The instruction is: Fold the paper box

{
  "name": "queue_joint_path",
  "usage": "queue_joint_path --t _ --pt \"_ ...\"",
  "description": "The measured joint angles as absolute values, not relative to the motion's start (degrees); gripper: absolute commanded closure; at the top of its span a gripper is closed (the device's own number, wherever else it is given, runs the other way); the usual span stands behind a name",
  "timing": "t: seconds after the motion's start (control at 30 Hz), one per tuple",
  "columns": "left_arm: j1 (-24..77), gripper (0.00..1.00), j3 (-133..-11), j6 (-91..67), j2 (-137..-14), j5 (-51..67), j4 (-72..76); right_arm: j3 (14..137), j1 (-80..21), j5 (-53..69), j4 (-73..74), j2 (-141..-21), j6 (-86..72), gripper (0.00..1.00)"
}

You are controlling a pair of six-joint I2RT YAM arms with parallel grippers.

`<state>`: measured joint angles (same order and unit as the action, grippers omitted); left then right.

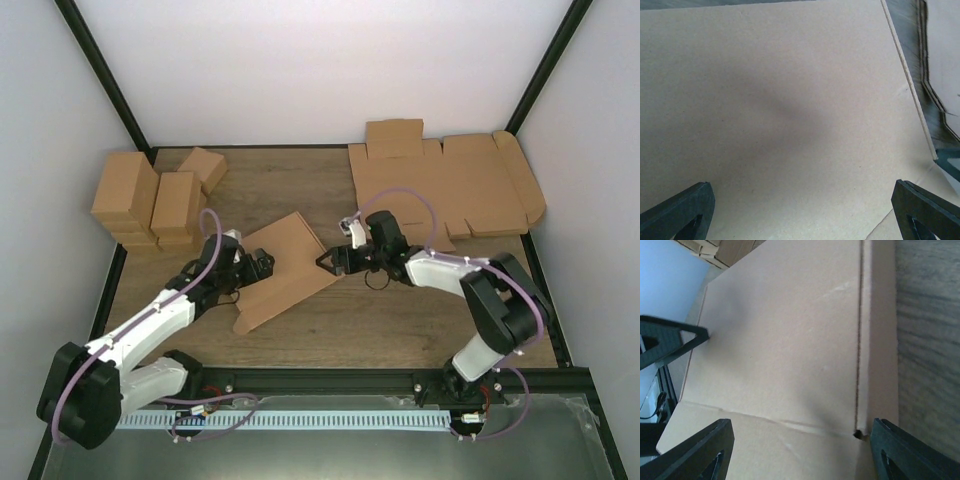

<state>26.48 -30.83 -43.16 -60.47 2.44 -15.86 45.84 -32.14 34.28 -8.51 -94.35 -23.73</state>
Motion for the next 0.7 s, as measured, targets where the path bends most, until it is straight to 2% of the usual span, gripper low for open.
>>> queue_joint_path --t 0.2,0.4,0.53,0.7 --pt "26.39 0.00 -31.42 -39.24 -65.08 8.71 -9.72 37.91 -32.14 33.04 -7.51 -83.18 -24.16 0.22" --pt "26.41 0.00 -33.01 -34.81 -67.37 13.43 -8.21 35.20 -32.18 27.77 -3.86 -75.92 -24.73 0.22" --pt "26.46 0.00 -35.51 -31.77 -65.60 11.35 -10.57 35.18 -32.18 22.94 -2.44 -74.37 -26.28 0.22" --pt "26.46 0.00 -35.68 -31.44 -57.60 5.17 -14.37 35.18 -32.18 17.39 -1.32 -74.26 -27.94 0.21"
